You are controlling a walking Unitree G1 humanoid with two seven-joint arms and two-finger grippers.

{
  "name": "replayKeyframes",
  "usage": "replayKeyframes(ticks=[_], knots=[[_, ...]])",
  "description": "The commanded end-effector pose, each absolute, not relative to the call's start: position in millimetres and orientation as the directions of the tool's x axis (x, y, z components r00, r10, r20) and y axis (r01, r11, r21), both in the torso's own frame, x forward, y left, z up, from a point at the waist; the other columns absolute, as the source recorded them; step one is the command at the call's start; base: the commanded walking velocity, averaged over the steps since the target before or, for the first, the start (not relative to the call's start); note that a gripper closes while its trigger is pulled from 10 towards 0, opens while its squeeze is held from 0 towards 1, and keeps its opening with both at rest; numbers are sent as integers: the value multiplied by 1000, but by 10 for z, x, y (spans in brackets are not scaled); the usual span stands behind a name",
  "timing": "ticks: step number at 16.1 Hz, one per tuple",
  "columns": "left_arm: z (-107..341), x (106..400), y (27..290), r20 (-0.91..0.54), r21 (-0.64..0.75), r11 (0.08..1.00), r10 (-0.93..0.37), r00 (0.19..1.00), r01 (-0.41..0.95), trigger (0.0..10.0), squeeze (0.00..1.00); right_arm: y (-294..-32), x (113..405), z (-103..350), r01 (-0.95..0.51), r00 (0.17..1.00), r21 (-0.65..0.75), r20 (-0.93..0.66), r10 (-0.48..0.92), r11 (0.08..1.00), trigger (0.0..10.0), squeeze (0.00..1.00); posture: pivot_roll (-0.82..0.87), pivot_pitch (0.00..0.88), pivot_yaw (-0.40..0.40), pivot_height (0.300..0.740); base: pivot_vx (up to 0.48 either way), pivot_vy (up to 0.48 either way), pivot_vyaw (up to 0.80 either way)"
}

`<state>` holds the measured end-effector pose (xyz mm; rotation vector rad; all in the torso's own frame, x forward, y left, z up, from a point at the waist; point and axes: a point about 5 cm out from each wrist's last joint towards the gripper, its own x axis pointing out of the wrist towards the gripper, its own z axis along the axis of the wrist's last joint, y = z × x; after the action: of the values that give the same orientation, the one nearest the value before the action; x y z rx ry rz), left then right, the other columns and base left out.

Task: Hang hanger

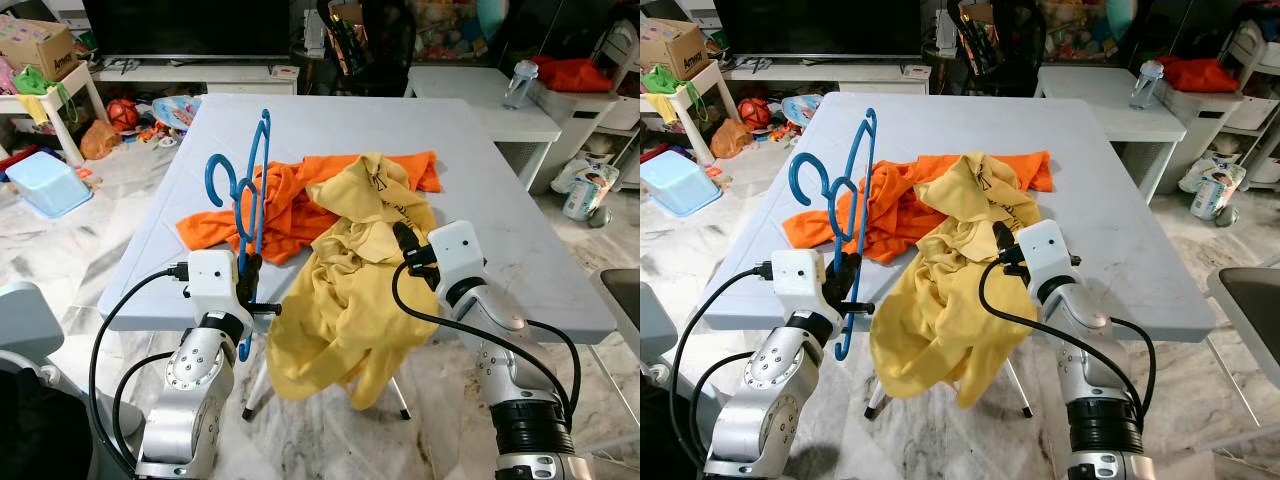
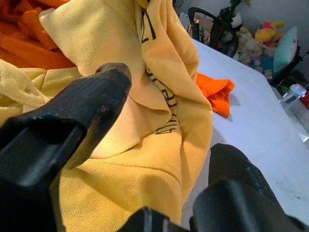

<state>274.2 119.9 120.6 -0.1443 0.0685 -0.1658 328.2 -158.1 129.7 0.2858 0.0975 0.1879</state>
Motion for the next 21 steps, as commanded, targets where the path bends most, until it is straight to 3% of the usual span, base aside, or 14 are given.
replayKeyframes(ticks=[1, 21], knots=[[1214, 2766, 1175, -60, -140, 975, -182, 982, 172, 10000, 0, -1593, 3275, 1330, -169, 980, 296, -55, 193, 940, 10000, 0, -52, 0, -17, 740, -274, 0, 0], [1207, 2799, 1174, -71, -141, 974, -191, 979, 179, 10000, 0, -1591, 3254, 1309, -113, 988, 345, -60, 143, 932, 10000, 0, -55, 0, -10, 740, -302, 0, 0]])
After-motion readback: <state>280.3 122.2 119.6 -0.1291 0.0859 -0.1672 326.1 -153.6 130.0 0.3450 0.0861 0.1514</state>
